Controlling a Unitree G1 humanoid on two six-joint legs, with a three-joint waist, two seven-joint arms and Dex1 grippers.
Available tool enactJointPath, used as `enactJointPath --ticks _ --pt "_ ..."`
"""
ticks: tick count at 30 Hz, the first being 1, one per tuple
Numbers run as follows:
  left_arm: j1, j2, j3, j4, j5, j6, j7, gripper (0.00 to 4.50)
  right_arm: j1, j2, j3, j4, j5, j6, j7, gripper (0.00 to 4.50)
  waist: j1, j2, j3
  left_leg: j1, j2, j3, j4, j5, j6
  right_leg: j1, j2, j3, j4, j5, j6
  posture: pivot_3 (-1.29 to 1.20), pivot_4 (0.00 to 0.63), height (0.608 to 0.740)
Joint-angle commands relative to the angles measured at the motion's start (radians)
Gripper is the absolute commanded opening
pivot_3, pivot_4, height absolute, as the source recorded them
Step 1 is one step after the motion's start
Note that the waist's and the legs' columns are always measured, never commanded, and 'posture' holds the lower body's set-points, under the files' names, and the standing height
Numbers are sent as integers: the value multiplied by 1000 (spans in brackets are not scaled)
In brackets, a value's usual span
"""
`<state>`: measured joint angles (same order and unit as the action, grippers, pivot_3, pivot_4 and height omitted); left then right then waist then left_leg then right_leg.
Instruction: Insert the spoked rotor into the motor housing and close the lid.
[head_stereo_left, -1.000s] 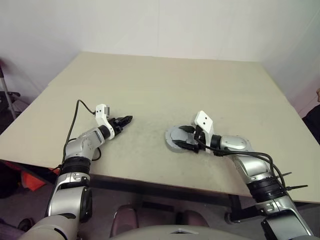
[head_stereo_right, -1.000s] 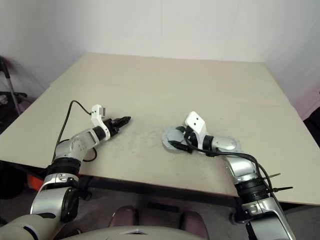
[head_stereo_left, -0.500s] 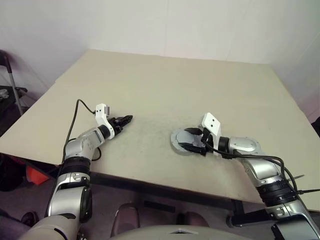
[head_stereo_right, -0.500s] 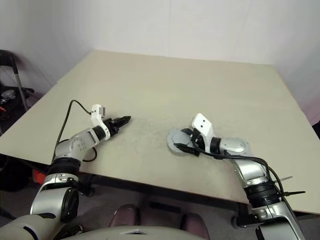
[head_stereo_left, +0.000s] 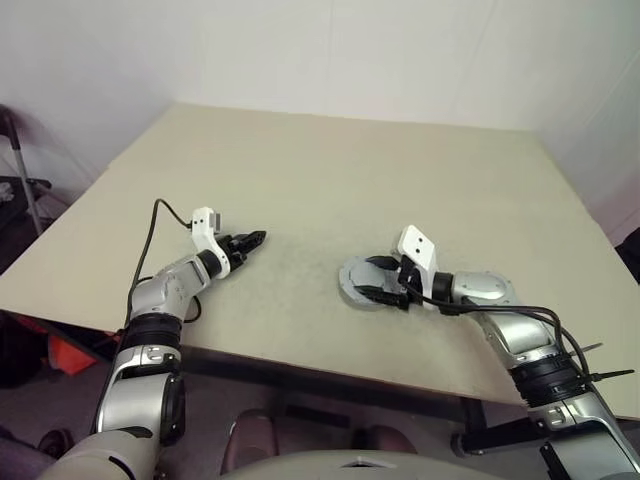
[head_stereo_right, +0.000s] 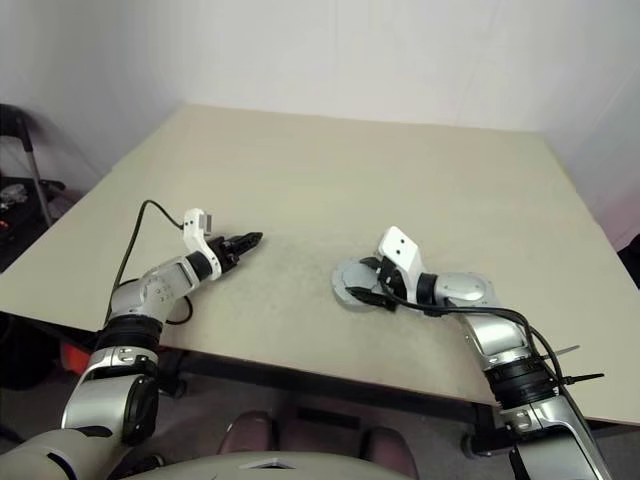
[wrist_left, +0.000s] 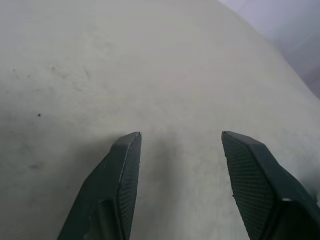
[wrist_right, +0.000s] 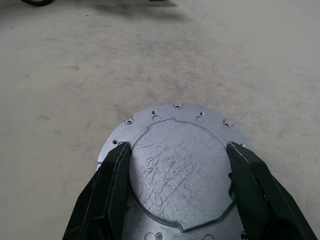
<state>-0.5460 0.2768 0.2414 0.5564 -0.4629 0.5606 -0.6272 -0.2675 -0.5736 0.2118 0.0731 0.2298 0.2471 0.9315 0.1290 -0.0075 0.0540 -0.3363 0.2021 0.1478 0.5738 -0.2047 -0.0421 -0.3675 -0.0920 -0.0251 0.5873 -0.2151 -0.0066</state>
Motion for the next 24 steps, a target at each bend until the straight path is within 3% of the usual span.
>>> enactJointPath --ticks 1,11,17,24 --pt "-4 6 4 -46 -12 8 -5 2720 64 -43 46 96 -85 64 -5 2944 0 0 -1 1 0 0 0 0 0 1 0 0 0 0 0 0 0 740" --pt "2 4 4 -60 -11 21 -4 2720 78 -65 10 -16 -17 133 30 2944 6 0 -2 -1 -2 0 -3 -1 1 0 -2 0 -1 2 -3 0 0 740" --pt "-1 4 5 -56 -10 21 -2 2720 59 -87 63 38 -122 121 -14 2944 4 0 -2 -4 -2 0 -3 -1 0 -2 -2 0 -3 1 -2 0 0 740" --pt "-8 4 7 -43 -7 14 1 2720 48 -106 90 50 -152 131 -36 2944 4 0 -2 2 -2 0 -3 -1 0 4 -2 1 -3 -3 5 0 0 740"
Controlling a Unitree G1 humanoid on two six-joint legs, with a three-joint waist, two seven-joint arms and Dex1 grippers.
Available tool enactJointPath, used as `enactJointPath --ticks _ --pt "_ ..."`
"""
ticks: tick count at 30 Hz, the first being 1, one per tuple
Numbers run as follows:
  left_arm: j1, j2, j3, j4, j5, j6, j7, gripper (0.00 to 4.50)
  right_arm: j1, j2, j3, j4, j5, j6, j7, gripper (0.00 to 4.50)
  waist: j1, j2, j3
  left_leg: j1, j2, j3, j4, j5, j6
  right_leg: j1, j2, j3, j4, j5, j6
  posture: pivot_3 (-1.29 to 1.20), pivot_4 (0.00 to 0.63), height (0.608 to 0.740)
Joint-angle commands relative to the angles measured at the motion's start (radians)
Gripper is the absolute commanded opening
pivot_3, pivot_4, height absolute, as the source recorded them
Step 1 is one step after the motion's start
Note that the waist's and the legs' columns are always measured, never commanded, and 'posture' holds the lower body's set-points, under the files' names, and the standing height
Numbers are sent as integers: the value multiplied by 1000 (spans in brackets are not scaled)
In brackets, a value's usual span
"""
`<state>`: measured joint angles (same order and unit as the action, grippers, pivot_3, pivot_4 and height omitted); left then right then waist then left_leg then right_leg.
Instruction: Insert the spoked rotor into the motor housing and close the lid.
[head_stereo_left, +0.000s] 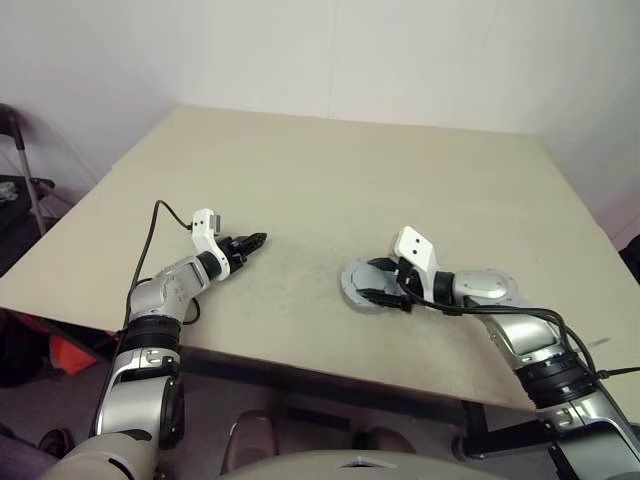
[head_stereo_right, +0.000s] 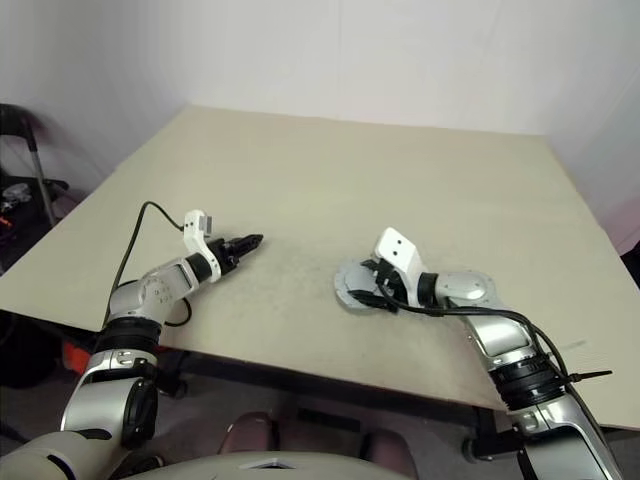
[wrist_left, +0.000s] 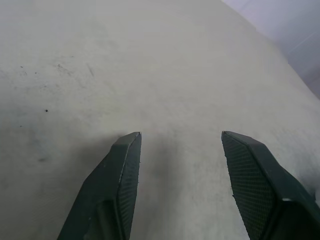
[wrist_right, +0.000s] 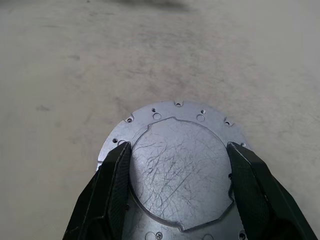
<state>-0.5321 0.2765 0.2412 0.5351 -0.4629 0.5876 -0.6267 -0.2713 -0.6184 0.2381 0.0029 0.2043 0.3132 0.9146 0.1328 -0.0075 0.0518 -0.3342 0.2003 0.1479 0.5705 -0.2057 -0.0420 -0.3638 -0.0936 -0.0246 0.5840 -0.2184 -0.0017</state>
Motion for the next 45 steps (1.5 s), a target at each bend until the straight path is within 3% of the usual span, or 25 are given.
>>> enactJointPath --ticks 1,8,14,20,35,45 --pt "-22 3 7 -21 -7 -14 1 2720 53 -64 67 123 -131 63 -21 2944 0 0 -1 0 0 0 0 0 0 1 0 0 0 0 0 0 0 740" --pt "-23 5 7 -19 -7 -16 -1 2720 63 -16 -33 75 30 123 5 2944 2 0 -2 -1 0 0 0 0 0 2 0 0 -1 0 0 0 0 740" --pt "-25 6 7 -16 -5 -18 -2 2720 35 24 -156 -67 226 226 28 2944 -3 1 -1 -16 1 0 1 1 -2 -11 1 0 0 3 -5 0 0 740" --pt "-26 6 8 -13 -4 -21 -1 2720 47 -5 -114 -88 151 197 30 2944 -7 2 0 -22 4 2 0 2 -3 -21 3 -2 3 2 -7 0 0 740" --pt "-29 11 7 -4 1 -26 -2 2720 62 39 -147 -91 191 114 85 2944 -9 3 0 -22 4 2 1 3 -5 -21 3 -2 4 2 -7 0 0 740" --pt "-29 13 7 -3 2 -28 -3 2720 82 36 -98 -40 103 11 101 2944 -12 3 0 -22 5 2 2 3 -5 -21 3 -2 5 2 -7 0 0 740"
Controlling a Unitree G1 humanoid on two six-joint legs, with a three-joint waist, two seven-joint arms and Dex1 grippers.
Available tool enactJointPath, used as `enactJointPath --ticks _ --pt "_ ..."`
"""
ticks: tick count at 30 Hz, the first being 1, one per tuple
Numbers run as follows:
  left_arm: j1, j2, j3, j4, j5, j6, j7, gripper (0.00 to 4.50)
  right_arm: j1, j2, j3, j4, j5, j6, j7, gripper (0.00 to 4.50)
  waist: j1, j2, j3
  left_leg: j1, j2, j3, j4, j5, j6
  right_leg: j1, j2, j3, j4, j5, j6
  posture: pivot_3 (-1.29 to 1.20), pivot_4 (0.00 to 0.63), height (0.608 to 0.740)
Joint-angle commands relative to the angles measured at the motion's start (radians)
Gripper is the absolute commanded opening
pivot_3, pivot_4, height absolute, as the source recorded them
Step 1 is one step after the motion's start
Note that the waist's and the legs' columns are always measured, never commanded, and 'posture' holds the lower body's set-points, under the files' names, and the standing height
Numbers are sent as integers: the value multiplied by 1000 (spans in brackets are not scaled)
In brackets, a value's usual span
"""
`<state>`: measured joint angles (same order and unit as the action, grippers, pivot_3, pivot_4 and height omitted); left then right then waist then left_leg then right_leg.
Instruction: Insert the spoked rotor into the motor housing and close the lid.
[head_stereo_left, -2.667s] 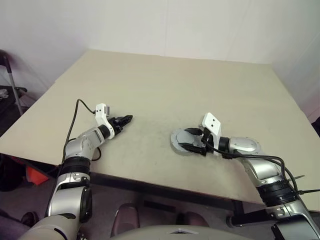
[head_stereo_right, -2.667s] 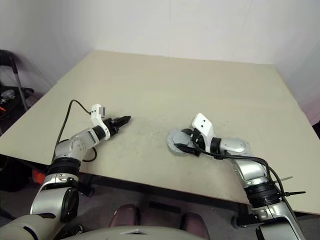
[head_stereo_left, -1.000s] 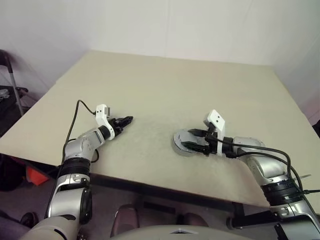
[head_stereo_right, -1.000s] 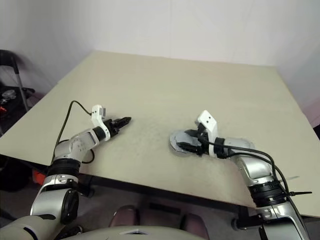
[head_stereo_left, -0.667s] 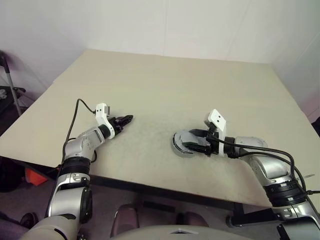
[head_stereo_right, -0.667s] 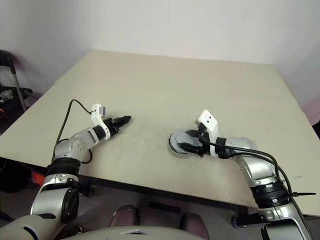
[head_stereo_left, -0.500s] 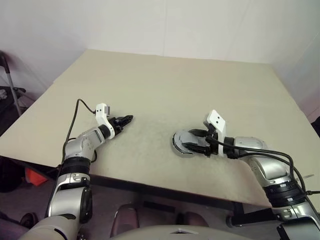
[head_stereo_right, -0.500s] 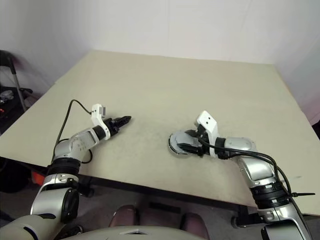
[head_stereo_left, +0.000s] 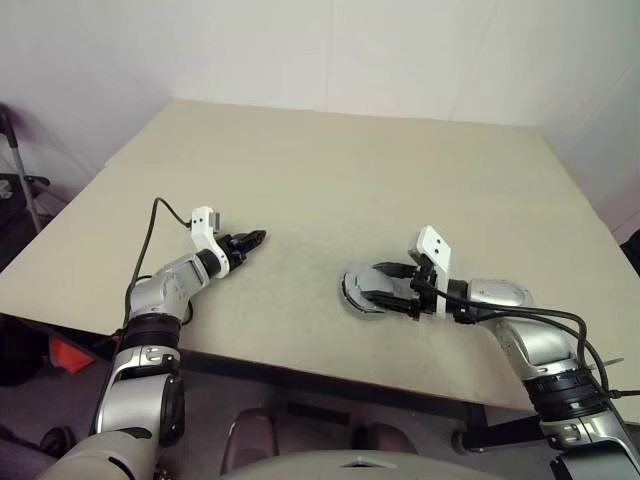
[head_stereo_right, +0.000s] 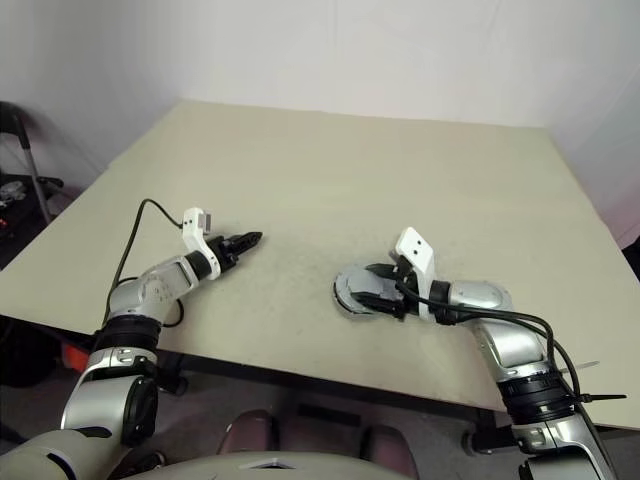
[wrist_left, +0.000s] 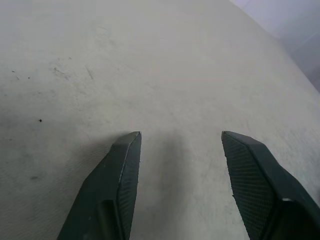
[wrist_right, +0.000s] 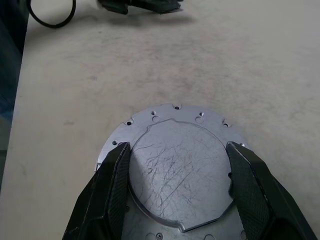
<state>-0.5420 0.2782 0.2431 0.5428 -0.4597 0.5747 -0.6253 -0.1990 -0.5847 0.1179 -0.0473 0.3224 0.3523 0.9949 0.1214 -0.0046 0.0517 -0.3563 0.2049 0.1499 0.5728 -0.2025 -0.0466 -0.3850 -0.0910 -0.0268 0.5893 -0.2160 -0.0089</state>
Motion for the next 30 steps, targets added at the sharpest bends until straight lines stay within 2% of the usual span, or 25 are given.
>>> enactJointPath --ticks 1,12,16,22,30 --pt "-19 12 6 -11 -1 -15 -4 2720 9 4 23 16 -19 -36 21 2944 0 0 0 0 0 0 0 0 0 0 0 0 0 0 0 0 0 740" --pt "-13 14 7 -15 -1 -16 -2 2720 7 25 19 81 -11 -115 65 2944 -1 0 0 1 0 0 1 0 0 1 0 0 1 1 -1 0 0 740" --pt "-12 15 6 -15 0 -17 -3 2720 -4 73 -36 95 64 -106 70 2944 -3 0 0 1 0 0 1 0 0 1 0 0 1 1 -1 0 0 740" --pt "-12 17 6 -13 1 -17 -4 2720 9 85 -55 107 86 -140 120 2944 -22 0 0 0 0 0 3 0 1 0 1 0 2 1 -2 0 0 740" --pt "-9 19 4 -18 1 -14 -4 2720 22 65 -28 140 17 -217 141 2944 -23 0 0 0 0 0 3 -2 4 0 0 0 2 1 -2 0 0 740"
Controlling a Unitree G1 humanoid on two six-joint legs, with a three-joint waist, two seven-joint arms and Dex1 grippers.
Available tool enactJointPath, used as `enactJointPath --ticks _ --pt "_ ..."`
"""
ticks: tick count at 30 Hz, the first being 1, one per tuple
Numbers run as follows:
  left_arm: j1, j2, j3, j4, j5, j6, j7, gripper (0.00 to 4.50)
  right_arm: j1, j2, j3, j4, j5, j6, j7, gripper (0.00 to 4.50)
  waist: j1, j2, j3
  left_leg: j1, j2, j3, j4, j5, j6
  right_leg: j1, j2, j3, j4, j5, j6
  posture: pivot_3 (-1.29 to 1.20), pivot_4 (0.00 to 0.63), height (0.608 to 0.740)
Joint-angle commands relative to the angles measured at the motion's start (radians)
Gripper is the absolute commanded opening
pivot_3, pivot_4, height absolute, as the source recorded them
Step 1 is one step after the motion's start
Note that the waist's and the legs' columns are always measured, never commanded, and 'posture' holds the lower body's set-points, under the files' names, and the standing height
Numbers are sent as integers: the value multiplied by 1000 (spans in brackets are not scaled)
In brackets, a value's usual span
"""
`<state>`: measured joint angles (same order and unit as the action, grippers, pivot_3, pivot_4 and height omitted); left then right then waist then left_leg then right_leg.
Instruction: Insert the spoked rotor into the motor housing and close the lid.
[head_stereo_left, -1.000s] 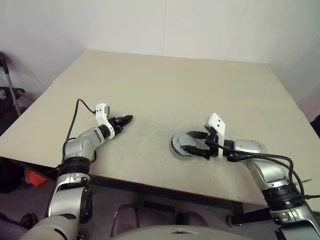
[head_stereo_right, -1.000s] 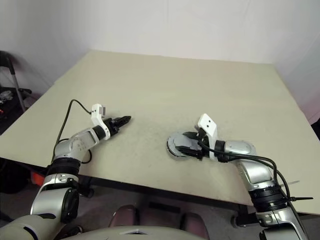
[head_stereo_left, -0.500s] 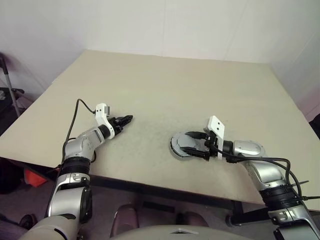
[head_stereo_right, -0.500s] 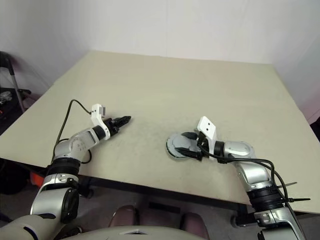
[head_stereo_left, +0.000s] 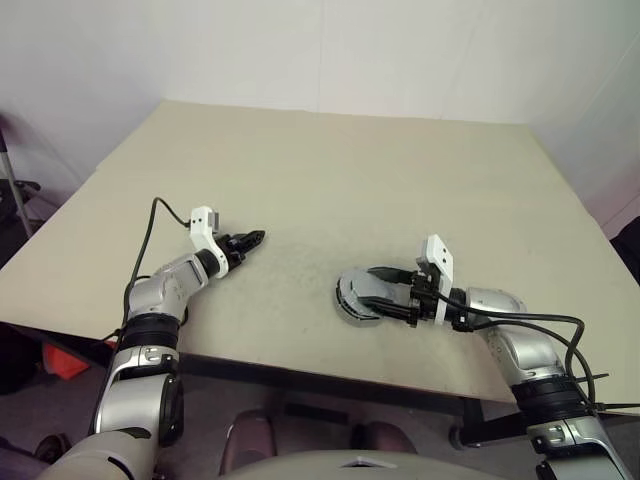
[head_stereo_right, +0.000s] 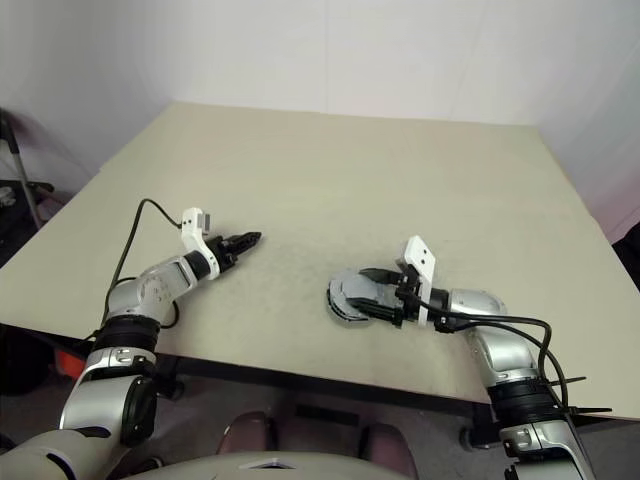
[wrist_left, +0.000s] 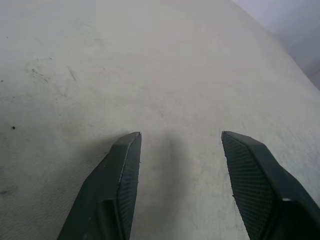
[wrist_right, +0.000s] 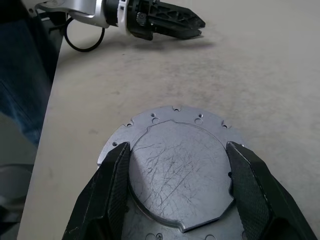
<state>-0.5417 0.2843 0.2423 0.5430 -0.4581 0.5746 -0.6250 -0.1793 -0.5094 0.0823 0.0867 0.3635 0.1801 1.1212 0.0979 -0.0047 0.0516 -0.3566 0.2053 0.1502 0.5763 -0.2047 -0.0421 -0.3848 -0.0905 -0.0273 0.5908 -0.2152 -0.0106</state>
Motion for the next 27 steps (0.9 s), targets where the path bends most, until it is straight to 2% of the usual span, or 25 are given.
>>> enactJointPath --ticks 1,8,12,13,17,27 --pt "-9 13 5 -18 -1 -14 -4 2720 1 -11 11 14 -35 -56 12 2944 0 0 0 0 0 0 0 0 0 0 0 0 0 0 0 0 0 740" --pt "-6 13 6 -24 -2 -12 -2 2720 -35 -7 25 80 -103 -74 -40 2944 -1 0 0 1 0 0 1 0 0 1 0 0 0 0 -1 0 0 740" --pt "-7 13 5 -21 -2 -13 -2 2720 -56 -6 31 109 -123 -91 -57 4295 -1 0 0 5 0 0 1 0 0 4 0 0 1 1 -2 0 0 740" --pt "-7 13 5 -21 -1 -13 -2 2720 -58 -5 32 112 -130 -102 -63 4478 -1 0 0 6 0 0 1 0 0 5 0 0 1 1 -2 0 0 740" --pt "-9 12 5 -16 -1 -15 -2 2720 -45 0 16 73 -98 -100 -64 4478 -2 0 0 7 0 0 1 0 0 7 0 0 1 1 -2 0 0 740" --pt "-17 8 2 -3 1 -19 -5 2720 -36 -6 -87 -155 132 83 -45 4478 -1 2 1 3 0 0 1 0 0 3 0 0 0 1 -2 0 0 740"
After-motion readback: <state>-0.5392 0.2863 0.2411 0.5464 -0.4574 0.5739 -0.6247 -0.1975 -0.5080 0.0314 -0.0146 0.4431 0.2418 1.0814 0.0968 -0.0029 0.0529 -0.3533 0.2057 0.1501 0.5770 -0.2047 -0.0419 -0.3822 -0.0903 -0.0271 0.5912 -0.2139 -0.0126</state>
